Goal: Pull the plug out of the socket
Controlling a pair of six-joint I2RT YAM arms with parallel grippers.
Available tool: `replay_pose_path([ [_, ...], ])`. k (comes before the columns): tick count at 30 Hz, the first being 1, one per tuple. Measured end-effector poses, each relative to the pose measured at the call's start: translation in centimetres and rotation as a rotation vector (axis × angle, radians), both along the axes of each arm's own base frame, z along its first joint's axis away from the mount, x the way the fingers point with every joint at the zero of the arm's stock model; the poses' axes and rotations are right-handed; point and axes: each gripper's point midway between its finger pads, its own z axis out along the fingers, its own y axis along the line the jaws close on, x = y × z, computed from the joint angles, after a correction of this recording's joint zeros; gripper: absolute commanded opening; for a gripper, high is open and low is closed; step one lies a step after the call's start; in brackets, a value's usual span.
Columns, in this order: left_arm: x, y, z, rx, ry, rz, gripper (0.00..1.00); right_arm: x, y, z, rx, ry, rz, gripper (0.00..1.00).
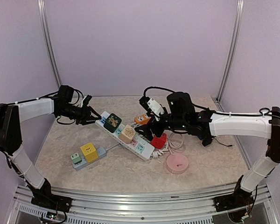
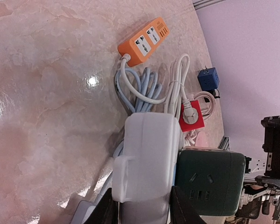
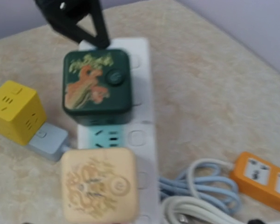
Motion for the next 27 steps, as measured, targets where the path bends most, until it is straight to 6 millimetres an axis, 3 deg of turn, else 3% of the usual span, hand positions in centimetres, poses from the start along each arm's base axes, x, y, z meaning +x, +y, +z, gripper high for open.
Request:
replay_pose_path([
  [8,0.0,-0.2,0.2,0.002,-0.010,-0.004,0.08,0.0,3.5,-4.0,-0.063,0.028,0.049,0.99],
  [19,-0.1,-0.2,0.2,0.002,-0.010,-0.004,0.08,0.6,6.4,-6.3,-0.111,0.011,0.062,0.99],
  [27,-0.1,-0.2,0.2,0.002,-0.010,-0.004,0.08,1.0,7.3,-7.8,-0.146,0.019,0.057,0.96],
])
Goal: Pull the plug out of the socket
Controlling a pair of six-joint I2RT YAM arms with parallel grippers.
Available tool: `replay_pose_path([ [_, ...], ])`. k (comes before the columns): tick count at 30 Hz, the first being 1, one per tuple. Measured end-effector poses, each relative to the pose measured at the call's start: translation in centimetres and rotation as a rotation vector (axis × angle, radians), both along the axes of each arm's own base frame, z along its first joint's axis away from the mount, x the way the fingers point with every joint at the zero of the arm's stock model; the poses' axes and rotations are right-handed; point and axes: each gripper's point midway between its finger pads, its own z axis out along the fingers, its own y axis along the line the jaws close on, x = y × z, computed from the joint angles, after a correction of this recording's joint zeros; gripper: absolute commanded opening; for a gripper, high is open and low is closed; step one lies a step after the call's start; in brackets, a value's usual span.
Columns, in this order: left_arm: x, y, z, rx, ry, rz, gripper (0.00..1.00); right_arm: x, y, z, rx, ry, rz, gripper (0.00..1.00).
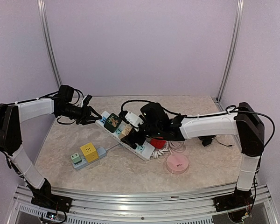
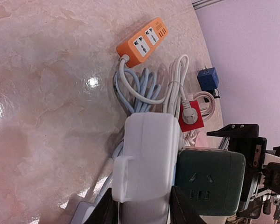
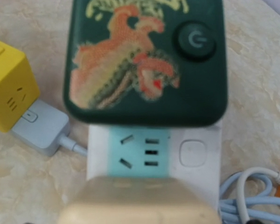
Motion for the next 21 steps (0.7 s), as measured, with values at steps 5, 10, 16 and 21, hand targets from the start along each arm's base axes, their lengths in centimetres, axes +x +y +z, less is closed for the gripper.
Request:
replay_pose_path([
  [5,0.0,0.0,0.0,0.000,0.000,0.000,0.08,0.4,0.3,-0.9,-0.020,0.011,-0.013,0.87],
  [10,0.0,0.0,0.0,0.000,-0.001,0.000,0.08,0.4,0.3,-1.2,-0.023,0.022,-0.017,0.71],
  [16,0.0,0.0,0.0,0.002,-0.002,0.001,0.08,0.3,0.6,-1.3,-0.024,0.045,-0.016,0.45],
  [21,0.0,0.0,0.0,0.002,-0.001,0.001,0.08,0.3,0.6,-1.3,-0.019,0.054,-0.020,0.24],
])
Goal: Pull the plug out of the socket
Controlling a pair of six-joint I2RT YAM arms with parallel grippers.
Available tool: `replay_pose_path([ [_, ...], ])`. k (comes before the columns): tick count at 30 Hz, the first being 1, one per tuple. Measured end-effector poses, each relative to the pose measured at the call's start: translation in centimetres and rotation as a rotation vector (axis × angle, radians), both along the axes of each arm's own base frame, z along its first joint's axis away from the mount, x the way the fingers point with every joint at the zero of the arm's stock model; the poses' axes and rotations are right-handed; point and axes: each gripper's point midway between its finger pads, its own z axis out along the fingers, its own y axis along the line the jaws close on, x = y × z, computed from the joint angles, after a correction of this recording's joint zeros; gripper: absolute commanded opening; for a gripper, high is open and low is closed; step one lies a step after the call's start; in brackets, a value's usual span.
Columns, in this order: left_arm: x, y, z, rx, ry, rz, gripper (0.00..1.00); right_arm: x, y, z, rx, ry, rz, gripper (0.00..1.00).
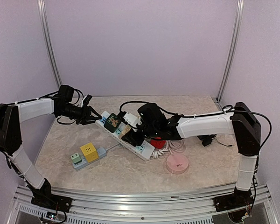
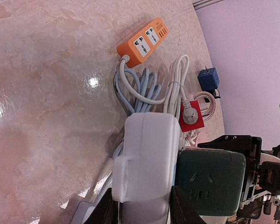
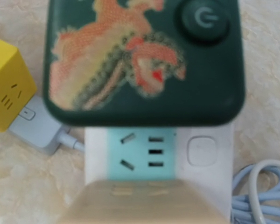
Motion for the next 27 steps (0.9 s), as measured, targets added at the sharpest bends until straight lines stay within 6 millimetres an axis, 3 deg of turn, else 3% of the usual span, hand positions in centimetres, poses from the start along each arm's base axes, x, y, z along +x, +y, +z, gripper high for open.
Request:
replay_pose_path([
  [6,0.00,0.00,0.00,0.000,0.000,0.000,0.08,0.00,0.00,0.00,0.000,0.000,0.000,0.00],
  [27,0.02,-0.07,0.04,-0.001,-0.003,-0.001,0.08,0.35,-0.33,0.16,0.064,0.083,0.044,0.00],
])
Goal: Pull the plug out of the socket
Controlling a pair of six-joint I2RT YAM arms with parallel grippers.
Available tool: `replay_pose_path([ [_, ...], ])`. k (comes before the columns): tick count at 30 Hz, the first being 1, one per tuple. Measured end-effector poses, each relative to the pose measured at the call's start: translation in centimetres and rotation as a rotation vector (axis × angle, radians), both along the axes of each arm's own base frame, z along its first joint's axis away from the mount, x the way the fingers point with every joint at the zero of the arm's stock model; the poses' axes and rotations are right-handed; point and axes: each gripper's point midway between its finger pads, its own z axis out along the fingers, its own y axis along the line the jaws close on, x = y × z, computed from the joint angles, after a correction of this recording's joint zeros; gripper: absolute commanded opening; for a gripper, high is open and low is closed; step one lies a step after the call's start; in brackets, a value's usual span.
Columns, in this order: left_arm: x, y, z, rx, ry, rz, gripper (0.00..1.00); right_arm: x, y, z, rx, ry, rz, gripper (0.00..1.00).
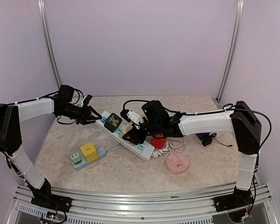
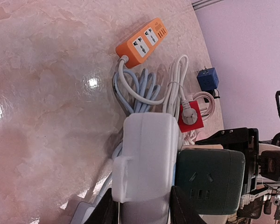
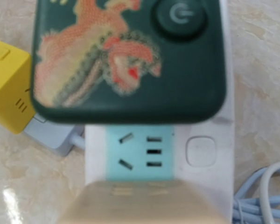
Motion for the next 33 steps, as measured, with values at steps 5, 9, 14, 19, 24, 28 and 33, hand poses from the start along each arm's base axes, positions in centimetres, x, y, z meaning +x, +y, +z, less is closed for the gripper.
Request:
replay_pose_path([
  [5,0.01,-0.03,0.03,0.000,-0.002,-0.001,0.08,0.05,-0.05,-0.05,0.000,-0.001,-0.002,0.00],
  [9,0.03,-0.02,0.01,0.001,-0.002,0.000,0.08,0.04,-0.04,-0.10,-0.003,-0.013,-0.011,0.00],
  [14,0.04,0.00,-0.01,0.002,-0.003,0.001,0.08,-0.13,0.11,-0.06,-0.029,-0.058,-0.035,0.00],
  [19,0.05,0.00,-0.01,0.003,-0.004,0.000,0.08,-0.37,0.25,-0.13,-0.071,-0.117,-0.069,0.00],
  [24,0.07,-0.02,0.03,0.004,-0.012,-0.005,0.08,-0.54,0.30,-0.06,-0.098,-0.158,-0.101,0.00],
  [28,0.07,-0.04,0.06,0.005,-0.019,-0.010,0.08,-0.53,0.23,-0.02,-0.114,-0.183,-0.124,0.00],
  [33,0.12,-0.07,0.13,0.005,-0.029,-0.016,0.08,-0.40,0.13,0.01,-0.120,-0.192,-0.137,0.00],
])
